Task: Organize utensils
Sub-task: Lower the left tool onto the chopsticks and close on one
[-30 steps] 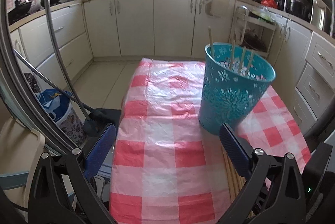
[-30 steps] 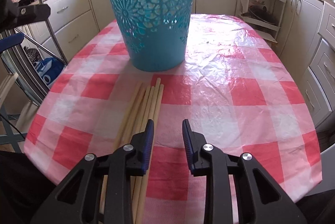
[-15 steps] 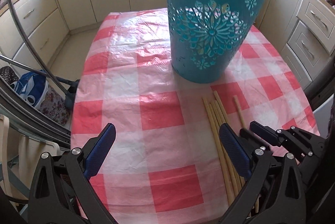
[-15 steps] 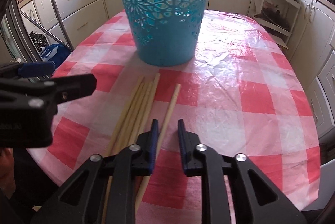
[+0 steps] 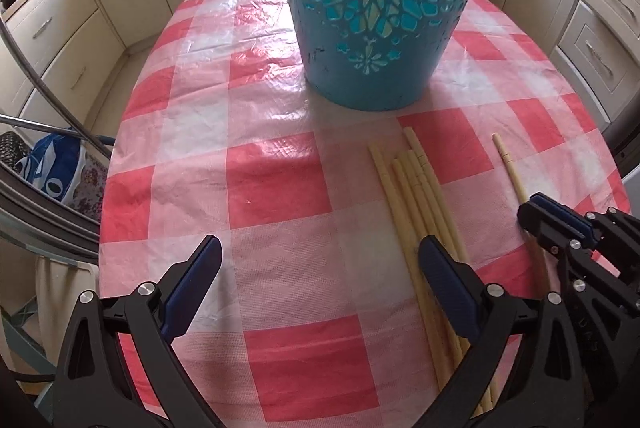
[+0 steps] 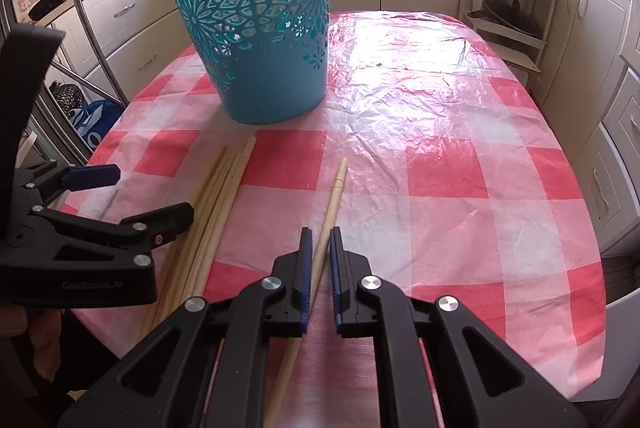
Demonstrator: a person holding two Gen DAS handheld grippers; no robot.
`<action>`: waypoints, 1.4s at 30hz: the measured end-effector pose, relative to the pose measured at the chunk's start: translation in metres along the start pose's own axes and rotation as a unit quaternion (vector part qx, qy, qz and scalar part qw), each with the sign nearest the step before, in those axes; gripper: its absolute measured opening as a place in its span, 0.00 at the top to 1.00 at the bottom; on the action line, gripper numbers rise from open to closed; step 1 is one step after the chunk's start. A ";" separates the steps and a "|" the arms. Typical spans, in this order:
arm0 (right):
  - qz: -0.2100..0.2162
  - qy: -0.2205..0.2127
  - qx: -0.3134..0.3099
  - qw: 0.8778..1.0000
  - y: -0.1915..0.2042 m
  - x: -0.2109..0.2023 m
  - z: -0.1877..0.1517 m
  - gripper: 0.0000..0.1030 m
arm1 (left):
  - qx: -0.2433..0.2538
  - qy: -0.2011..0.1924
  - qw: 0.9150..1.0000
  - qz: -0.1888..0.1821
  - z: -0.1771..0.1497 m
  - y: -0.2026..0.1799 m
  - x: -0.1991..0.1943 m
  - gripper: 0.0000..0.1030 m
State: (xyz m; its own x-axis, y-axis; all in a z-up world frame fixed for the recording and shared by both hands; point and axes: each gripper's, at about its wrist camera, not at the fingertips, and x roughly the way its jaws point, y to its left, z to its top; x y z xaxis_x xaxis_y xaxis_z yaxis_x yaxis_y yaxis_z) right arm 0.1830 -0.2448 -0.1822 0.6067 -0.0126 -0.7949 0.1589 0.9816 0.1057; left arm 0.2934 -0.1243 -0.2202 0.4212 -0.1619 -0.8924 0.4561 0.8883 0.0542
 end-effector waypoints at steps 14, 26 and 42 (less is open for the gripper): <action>0.010 -0.005 0.008 1.000 -0.004 0.003 0.002 0.91 | 0.008 -0.011 1.000 -0.021 0.010 -0.009 0.006 0.19; 0.012 0.030 -0.017 0.999 -0.007 0.013 0.020 0.91 | 0.022 -0.023 0.996 -0.085 0.013 -0.003 -0.002 0.80; 0.031 0.030 -0.027 0.999 -0.006 0.015 0.019 0.91 | 0.039 -0.004 0.994 -0.100 0.014 -0.004 0.001 0.95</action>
State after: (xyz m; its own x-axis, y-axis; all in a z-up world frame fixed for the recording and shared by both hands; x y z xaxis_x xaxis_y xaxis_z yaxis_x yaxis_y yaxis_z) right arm 0.2057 -0.2547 -0.1834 0.5655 0.0586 -0.8226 0.0789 0.9891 0.1246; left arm 0.3033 -0.1339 -0.2149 0.3221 -0.3349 -0.8855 0.5899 0.8026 -0.0889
